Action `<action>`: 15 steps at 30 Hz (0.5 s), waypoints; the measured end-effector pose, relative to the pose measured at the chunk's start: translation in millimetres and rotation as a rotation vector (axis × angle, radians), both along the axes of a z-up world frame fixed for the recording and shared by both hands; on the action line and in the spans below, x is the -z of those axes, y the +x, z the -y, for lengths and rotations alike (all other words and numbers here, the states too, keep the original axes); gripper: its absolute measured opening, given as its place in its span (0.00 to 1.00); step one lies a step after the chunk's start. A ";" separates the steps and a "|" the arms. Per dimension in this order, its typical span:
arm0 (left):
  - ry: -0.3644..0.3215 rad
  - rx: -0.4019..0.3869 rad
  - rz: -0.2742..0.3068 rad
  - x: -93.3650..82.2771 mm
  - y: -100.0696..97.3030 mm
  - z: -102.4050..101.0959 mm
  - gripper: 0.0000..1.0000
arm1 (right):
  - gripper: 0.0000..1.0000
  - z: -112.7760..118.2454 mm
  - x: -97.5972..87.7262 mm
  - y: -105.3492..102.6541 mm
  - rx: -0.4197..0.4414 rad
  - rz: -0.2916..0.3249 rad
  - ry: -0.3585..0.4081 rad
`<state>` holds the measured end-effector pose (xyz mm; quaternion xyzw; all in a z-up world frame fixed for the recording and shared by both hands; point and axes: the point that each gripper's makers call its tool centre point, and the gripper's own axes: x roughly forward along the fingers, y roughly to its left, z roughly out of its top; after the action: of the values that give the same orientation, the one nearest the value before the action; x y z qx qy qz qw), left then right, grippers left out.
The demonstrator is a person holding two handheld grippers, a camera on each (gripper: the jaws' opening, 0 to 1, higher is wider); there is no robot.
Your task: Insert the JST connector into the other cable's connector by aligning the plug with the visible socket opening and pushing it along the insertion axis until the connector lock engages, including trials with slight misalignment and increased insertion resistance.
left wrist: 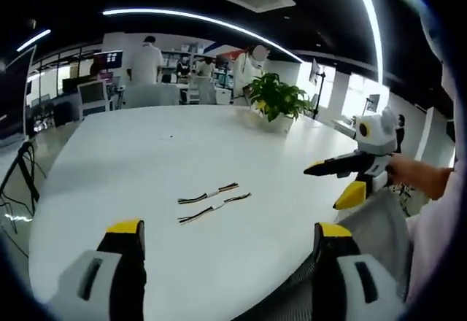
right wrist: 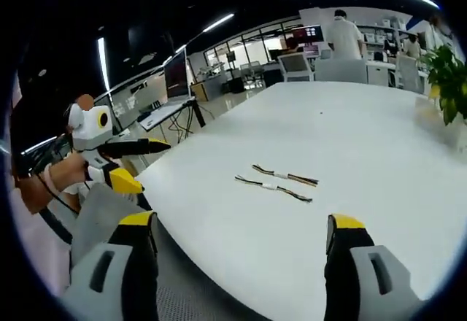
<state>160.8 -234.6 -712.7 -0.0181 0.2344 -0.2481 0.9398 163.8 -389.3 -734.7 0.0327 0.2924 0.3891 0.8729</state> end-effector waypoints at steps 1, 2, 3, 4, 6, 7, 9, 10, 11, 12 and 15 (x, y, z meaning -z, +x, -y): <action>-0.001 -0.002 0.001 0.6 -0.3 -0.2 0.94 | 0.95 -0.8 2.7 -0.7 0.001 -0.001 -0.001; -0.011 -0.011 0.006 2.0 -0.7 -0.5 0.93 | 0.95 -1.7 5.4 -2.3 0.001 -0.007 -0.006; -0.025 -0.016 0.012 2.7 -1.1 0.0 0.92 | 0.94 -2.6 11.7 -5.9 -0.007 -0.018 -0.021; -0.043 -0.014 0.013 4.7 -2.7 1.9 0.90 | 0.93 -2.1 16.9 -8.7 -0.014 -0.022 -0.042; 0.026 0.014 -0.018 16.0 -8.8 2.6 0.88 | 0.92 0.0 28.2 -14.4 -0.038 -0.022 -0.105; 0.071 0.034 -0.026 22.7 -11.9 4.4 0.89 | 0.92 0.9 34.5 -17.8 -0.060 -0.034 -0.162; 0.030 0.027 -0.033 30.7 -15.6 8.2 0.89 | 0.92 -7.2 31.3 -14.4 -0.075 0.020 -0.146; 0.004 0.032 -0.069 36.2 -19.5 11.4 0.88 | 0.92 -7.6 33.3 -15.1 -0.074 0.017 -0.144; 0.068 0.031 -0.105 41.5 -20.0 5.7 0.89 | 0.92 -7.2 39.0 -17.3 -0.078 -0.011 -0.149; 0.077 0.021 -0.067 38.2 -15.8 5.3 0.89 | 0.92 -5.9 42.9 -20.5 -0.081 -0.044 -0.158; 0.107 0.052 -0.080 46.0 -19.4 12.1 0.89 | 0.91 -5.2 44.3 -17.3 -0.070 -0.045 -0.140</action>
<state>141.4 -246.7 -758.7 0.0283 0.2852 -0.2588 0.9224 146.5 -384.1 -779.0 -0.0299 0.3394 0.3970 0.8522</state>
